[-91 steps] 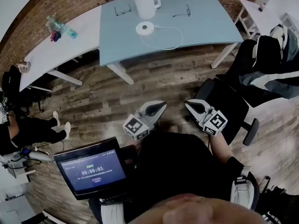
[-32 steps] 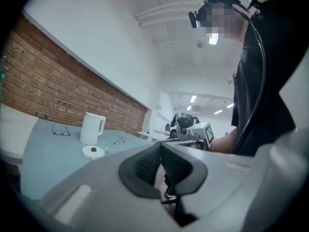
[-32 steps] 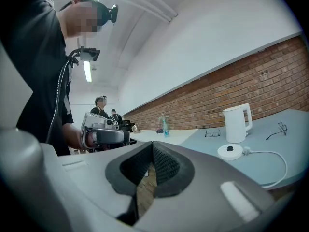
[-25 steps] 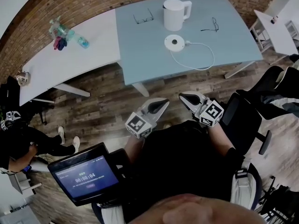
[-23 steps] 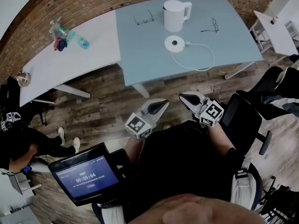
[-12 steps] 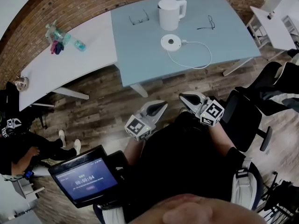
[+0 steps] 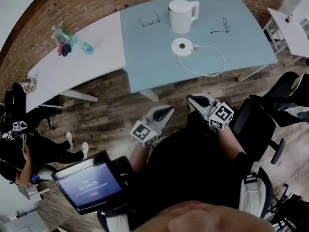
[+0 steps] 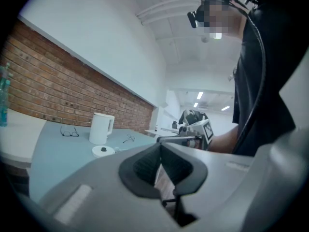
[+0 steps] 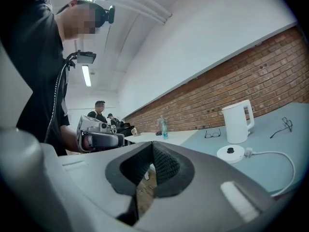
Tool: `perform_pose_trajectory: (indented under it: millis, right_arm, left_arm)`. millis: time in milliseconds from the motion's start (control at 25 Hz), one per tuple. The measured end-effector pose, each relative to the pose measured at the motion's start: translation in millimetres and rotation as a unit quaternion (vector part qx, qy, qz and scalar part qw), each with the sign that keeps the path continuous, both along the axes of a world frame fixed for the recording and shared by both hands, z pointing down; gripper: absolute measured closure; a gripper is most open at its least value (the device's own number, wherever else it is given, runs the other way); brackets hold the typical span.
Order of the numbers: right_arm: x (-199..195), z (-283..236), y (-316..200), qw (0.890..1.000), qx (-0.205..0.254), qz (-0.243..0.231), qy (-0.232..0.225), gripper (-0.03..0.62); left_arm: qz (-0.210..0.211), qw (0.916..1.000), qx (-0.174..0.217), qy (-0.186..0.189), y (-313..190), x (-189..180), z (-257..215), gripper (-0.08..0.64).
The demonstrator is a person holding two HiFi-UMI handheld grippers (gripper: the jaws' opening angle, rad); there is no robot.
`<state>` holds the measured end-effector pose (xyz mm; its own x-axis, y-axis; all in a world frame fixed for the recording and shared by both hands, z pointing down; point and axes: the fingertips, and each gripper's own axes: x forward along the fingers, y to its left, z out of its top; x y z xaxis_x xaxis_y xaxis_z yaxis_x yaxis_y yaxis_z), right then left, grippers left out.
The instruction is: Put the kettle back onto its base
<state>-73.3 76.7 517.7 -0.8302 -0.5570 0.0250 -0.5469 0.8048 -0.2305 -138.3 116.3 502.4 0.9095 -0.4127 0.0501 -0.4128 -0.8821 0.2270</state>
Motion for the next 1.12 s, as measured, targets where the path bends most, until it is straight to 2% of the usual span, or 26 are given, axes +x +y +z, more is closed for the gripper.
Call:
perform_pose_trajectory:
  millis: [240,400,520,640,840,1120]
  right_arm:
    - [13.4,-4.6,-43.5,1.000,0.011,-0.006,-0.002,0.589]
    - [27.2,-1.3,-69.9,1.000,0.004,-0.006,0.002,0.589]
    - [35.0,-3.6,-91.5,1.000,0.004,-0.003,0.000,0.589]
    - [39.1,-7.7,-109.3,1.000,0.008,-0.010,0.000,0.589]
    - [51.6,-6.2,-137.9,1.000,0.005,-0.025,0.008,0.589]
    - [71.7,-16.0,-188.4,0.999,0.019,-0.031,0.011,0.589]
  left_arm:
    - [-0.006,0.9999,0.014,-0.005,-42.8,12.9,-0.4,0.558]
    - [0.002,0.9999,-0.002,-0.014,-68.7,30.2,-8.6,0.558]
    - [-0.004,0.9999,0.008,-0.005,-91.5,32.9,-5.2,0.558]
    - [-0.003,1.0000,0.001,-0.009,-108.4,41.4,-9.4,0.558]
    - [-0.021,0.9995,0.019,-0.009,-143.0,53.1,-8.3,0.558]
    - [-0.026,0.9994,0.017,-0.014,-185.6,73.0,-18.5,0.558]
